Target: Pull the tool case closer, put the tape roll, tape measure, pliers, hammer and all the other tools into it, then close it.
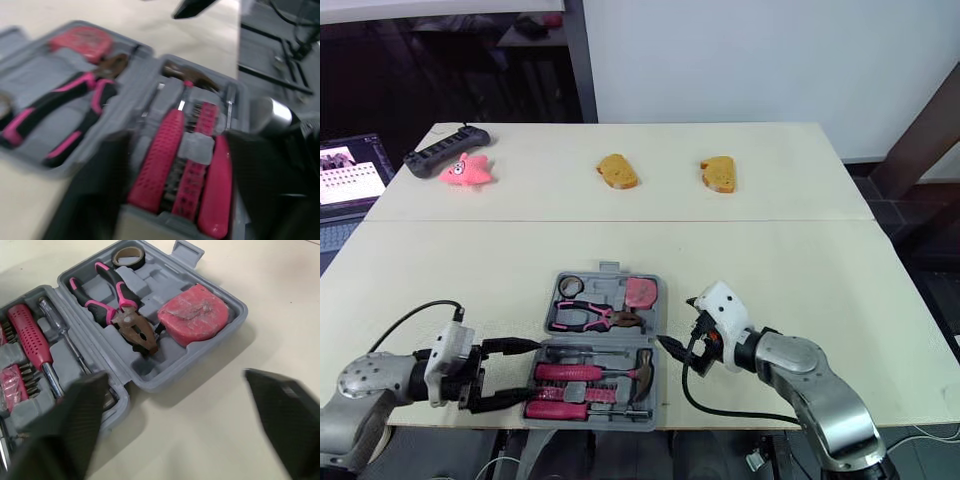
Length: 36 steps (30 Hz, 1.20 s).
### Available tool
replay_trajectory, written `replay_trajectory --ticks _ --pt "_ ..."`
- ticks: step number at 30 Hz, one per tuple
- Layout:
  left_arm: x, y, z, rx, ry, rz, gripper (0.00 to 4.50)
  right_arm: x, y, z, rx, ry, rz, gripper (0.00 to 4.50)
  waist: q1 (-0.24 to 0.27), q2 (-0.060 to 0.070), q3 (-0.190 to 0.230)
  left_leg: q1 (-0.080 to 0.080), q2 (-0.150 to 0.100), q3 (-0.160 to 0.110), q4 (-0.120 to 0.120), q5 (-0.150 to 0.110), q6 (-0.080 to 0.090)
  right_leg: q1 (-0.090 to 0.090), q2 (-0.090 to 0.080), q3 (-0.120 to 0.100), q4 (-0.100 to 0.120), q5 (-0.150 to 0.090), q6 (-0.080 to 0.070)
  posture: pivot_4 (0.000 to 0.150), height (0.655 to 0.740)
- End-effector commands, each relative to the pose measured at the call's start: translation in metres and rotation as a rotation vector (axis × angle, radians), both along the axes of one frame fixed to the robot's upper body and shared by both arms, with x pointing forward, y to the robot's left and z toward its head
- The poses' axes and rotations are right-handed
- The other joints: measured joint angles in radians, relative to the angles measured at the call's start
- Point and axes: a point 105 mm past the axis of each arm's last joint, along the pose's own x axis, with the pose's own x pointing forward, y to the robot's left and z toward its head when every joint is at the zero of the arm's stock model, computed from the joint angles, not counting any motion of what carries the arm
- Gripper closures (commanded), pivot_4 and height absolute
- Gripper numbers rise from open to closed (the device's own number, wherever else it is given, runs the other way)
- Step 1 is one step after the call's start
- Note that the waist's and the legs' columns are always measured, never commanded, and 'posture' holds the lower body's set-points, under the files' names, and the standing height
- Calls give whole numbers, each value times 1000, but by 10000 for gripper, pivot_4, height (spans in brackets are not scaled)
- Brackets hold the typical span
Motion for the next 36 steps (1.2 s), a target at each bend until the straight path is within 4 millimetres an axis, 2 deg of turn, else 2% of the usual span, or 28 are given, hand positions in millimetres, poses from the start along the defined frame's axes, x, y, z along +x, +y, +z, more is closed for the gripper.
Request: replay_trajectory --ticks 1,2,4,7,11,19,23,28,36 --pt "-2 -3 4 -20 -14 -29 106 3 5 8 10 -37 2 0 1 0 0 0 0 0 0 0 0 0 0 0 0 0 0 1500 7400" --pt "-3 -3 7 -35 -8 -28 1435 3 5 8 9 -35 4 0 1 0 0 0 0 0 0 0 0 0 0 0 0 0 0 1500 7400" --pt "-4 -2 13 -77 37 -26 8719 2 5 8 15 -21 8 0 2 0 0 -1 0 0 0 0 0 0 0 0 0 0 0 1500 7400" --pt "-8 -2 11 -71 69 -51 23652 0 5 6 16 -3 17 0 2 0 0 -1 0 0 1 0 0 0 0 0 0 0 0 1500 7400" --pt "-7 -3 0 -43 116 -47 44017 3 5 1 16 48 13 0 1 0 0 0 0 0 1 0 0 0 0 0 0 0 0 1500 7400" --pt "1 -10 -22 19 113 -49 44620 6 8 -9 21 226 12 0 2 0 0 -1 0 0 1 0 0 0 0 0 0 0 0 1500 7400" --pt "4 -12 -28 38 107 -55 44620 15 7 -6 76 304 -37 0 1 0 0 0 0 0 1 0 0 0 0 0 0 0 0 1500 7400" --pt "-1 -12 -37 76 133 -73 44620 16 6 -5 156 507 -70 0 1 0 0 -1 0 0 1 0 0 0 0 0 0 0 0 1500 7400" --pt "0 -13 -45 132 131 -82 44620 49 6 -10 188 617 -185 0 0 1 0 0 0 0 0 0 0 0 0 0 1 0 0 1500 7400"
